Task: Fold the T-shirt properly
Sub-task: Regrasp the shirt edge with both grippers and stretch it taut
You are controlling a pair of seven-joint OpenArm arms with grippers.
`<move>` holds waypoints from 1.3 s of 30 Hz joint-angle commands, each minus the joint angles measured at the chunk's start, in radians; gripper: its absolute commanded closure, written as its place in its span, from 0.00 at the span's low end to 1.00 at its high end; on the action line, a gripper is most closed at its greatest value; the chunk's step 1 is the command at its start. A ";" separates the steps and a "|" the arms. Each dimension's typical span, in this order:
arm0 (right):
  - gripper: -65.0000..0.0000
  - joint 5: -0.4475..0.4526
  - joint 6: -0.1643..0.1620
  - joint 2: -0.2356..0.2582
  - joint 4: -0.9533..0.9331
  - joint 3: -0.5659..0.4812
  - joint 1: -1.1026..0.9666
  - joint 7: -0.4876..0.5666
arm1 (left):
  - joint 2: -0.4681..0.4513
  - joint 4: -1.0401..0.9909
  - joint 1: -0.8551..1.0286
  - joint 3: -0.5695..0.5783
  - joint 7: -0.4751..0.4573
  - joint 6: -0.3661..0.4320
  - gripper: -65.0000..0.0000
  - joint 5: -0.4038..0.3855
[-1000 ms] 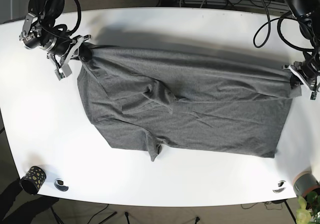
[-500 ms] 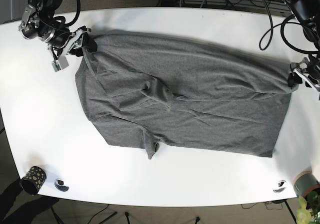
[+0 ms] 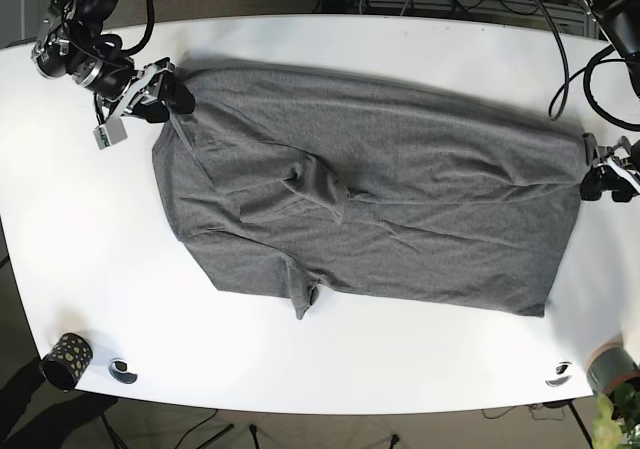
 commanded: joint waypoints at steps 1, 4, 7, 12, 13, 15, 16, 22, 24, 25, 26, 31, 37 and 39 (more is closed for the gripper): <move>0.47 0.025 0.002 0.007 0.014 0.002 0.031 0.020 | -0.027 0.009 -0.037 0.033 -0.047 -0.004 0.35 0.009; 0.47 -0.026 0.002 -0.014 0.013 0.000 0.078 0.020 | 0.004 0.009 -0.057 0.113 -0.091 -0.004 0.35 0.079; 0.47 -0.119 0.002 -0.036 0.013 -0.001 0.132 0.020 | 0.036 0.009 -0.062 0.145 -0.121 -0.004 0.35 0.159; 0.47 -0.239 0.002 -0.055 -0.032 -0.030 0.203 0.019 | 0.093 0.009 -0.093 0.184 -0.133 -0.004 0.35 0.292; 0.47 -0.250 0.002 -0.049 -0.058 -0.040 0.213 0.019 | 0.097 0.008 -0.102 0.193 -0.133 -0.004 0.35 0.328; 0.47 -0.258 0.002 -0.048 -0.092 -0.047 0.226 0.019 | 0.101 0.008 -0.105 0.205 -0.136 -0.004 0.35 0.371; 0.47 -0.261 0.002 -0.048 -0.112 -0.049 0.229 0.019 | 0.102 0.008 -0.106 0.211 -0.144 -0.004 0.35 0.394; 0.47 -0.262 0.002 -0.057 -0.201 -0.049 0.241 0.023 | 0.101 0.006 -0.070 0.254 -0.257 -0.004 0.35 0.444; 0.47 -0.262 0.002 -0.057 -0.224 -0.049 0.243 0.033 | 0.101 0.006 -0.064 0.254 -0.269 -0.004 0.35 0.460; 0.47 -0.262 0.002 -0.057 -0.225 -0.049 0.243 0.042 | 0.101 0.003 -0.059 0.254 -0.269 -0.004 0.35 0.472; 0.47 -0.262 0.002 -0.057 -0.225 -0.050 0.241 0.051 | 0.101 -0.004 -0.059 0.254 -0.271 -0.004 0.35 0.478; 0.53 -0.262 0.002 -0.057 -0.228 -0.052 0.239 0.057 | 0.101 -0.113 -0.068 0.250 -0.285 -0.004 0.35 0.481; 0.88 -0.262 0.002 -0.054 -0.230 -0.110 0.238 0.063 | 0.101 -0.173 -0.068 0.253 -0.358 -0.004 0.35 0.481; 0.93 -0.262 0.002 -0.055 -0.230 -0.116 0.236 0.063 | 0.101 -0.170 -0.067 0.253 -0.360 -0.004 0.35 0.481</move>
